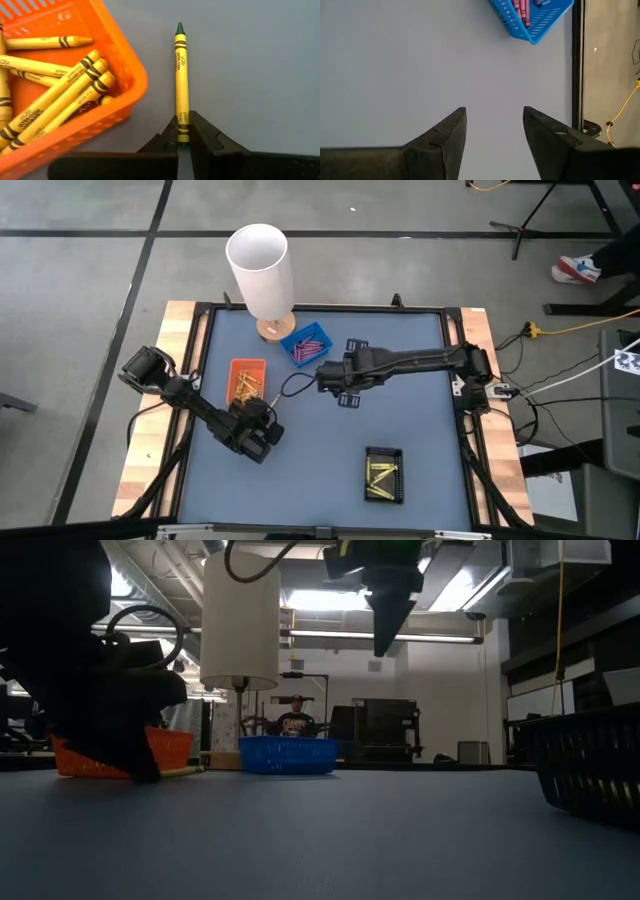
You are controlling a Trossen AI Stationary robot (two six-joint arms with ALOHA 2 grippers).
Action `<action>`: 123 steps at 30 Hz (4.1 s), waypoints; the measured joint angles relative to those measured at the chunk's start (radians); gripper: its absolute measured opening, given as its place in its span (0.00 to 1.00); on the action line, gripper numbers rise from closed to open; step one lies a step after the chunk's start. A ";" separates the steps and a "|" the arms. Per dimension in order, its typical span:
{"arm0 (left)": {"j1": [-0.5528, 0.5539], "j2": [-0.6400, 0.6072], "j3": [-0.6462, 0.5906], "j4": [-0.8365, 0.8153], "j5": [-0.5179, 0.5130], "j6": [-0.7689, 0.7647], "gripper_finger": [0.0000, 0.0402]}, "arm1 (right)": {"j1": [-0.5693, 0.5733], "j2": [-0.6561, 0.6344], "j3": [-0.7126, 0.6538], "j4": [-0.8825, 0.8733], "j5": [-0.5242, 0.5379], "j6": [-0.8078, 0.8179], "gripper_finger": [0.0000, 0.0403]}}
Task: Sort crayons
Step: Put the green crayon into the black bin, then return to Home Position
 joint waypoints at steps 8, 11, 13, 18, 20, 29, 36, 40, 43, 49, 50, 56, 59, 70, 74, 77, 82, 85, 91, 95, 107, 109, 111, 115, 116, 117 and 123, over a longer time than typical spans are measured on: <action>-0.003 0.001 0.078 0.014 0.008 0.104 0.01 | 0.000 -0.035 0.000 -0.058 0.000 0.000 0.48; 0.001 0.001 0.127 0.011 -0.015 0.174 0.01 | 0.000 -0.034 0.000 -0.075 0.000 0.000 0.48; 0.006 0.001 0.166 0.010 -0.026 0.230 0.01 | 0.000 -0.034 0.000 -0.110 0.000 0.000 0.48; 0.019 0.000 0.275 0.010 -0.025 0.411 0.01 | 0.000 -0.042 -0.002 -0.203 0.000 0.000 0.48; 0.024 0.000 0.320 0.014 -0.026 0.489 0.01 | 0.000 -0.056 -0.002 -0.211 0.000 0.001 0.48; 0.041 -0.002 0.383 0.380 -0.001 0.857 0.01 | 0.000 -0.206 -0.015 -0.205 0.006 0.048 0.48; 0.075 0.037 0.384 0.718 0.107 1.060 0.01 | 0.000 -0.312 -0.015 -0.204 0.008 0.088 0.48; 0.102 0.120 0.384 0.931 0.192 1.125 0.01 | -0.001 -0.340 -0.015 -0.204 0.016 0.088 0.48; 0.125 0.185 0.384 1.069 0.271 1.137 0.01 | -0.001 -0.348 -0.015 -0.204 0.021 0.088 0.48; 0.161 0.337 0.399 1.321 0.414 1.116 0.04 | -0.001 -0.348 -0.015 -0.201 0.021 0.088 0.48; 0.164 0.363 0.414 1.331 0.436 1.106 0.04 | -0.001 -0.348 -0.015 -0.200 0.021 0.088 0.48; 0.182 0.493 0.628 1.276 0.592 1.127 0.05 | -0.001 -0.348 -0.015 -0.158 0.022 0.081 0.48; 0.185 0.550 0.746 1.120 0.665 1.147 0.05 | -0.001 -0.348 -0.015 -0.157 0.021 0.081 0.48; 0.187 0.578 0.861 0.910 0.644 1.149 0.06 | -0.001 -0.348 -0.015 -0.158 0.019 0.081 0.48; 0.194 0.578 0.861 0.908 0.649 1.140 0.12 | -0.001 -0.348 -0.015 -0.158 0.019 0.081 0.48; 0.202 0.578 0.861 0.906 0.650 1.123 0.18 | -0.001 -0.348 -0.015 -0.158 0.019 0.080 0.48; 0.224 0.576 0.860 0.875 0.736 1.122 0.26 | -0.001 -0.350 -0.015 -0.167 0.019 0.077 0.48; 0.251 0.553 0.860 0.833 0.805 1.122 0.27 | 0.000 -0.364 -0.015 -0.185 0.018 0.077 0.48; 0.313 0.460 0.859 0.704 0.826 1.210 0.15 | 0.000 -0.430 -0.015 -0.192 0.018 0.080 0.48; 0.348 0.360 0.859 0.606 0.818 1.306 0.03 | 0.000 -0.491 -0.015 -0.190 0.018 0.083 0.48; 0.419 -0.087 0.860 0.165 0.587 1.481 0.00 | 0.000 -0.664 -0.015 -0.187 -0.035 0.133 0.48; 0.415 -0.173 0.860 0.102 0.540 1.487 0.00 | 0.000 -0.686 -0.015 -0.187 -0.036 0.133 0.48; 0.405 -0.261 0.860 0.046 0.496 1.489 0.00 | 0.000 -0.707 -0.023 -0.178 -0.051 0.134 0.48; 0.365 -0.428 0.860 -0.088 0.399 1.489 0.00 | 0.000 -0.785 -0.133 -0.101 -0.081 0.133 0.44; 0.349 -0.466 0.860 -0.125 0.370 1.486 0.00 | 0.000 -0.811 -0.177 -0.078 -0.088 0.133 0.42; 0.333 -0.504 0.860 -0.154 0.341 1.484 0.00 | 0.000 -0.837 -0.224 -0.055 -0.088 0.133 0.40; 0.207 -0.699 0.770 -0.202 0.187 1.482 0.00 | 0.000 -1.024 -0.556 0.156 -0.099 0.132 0.29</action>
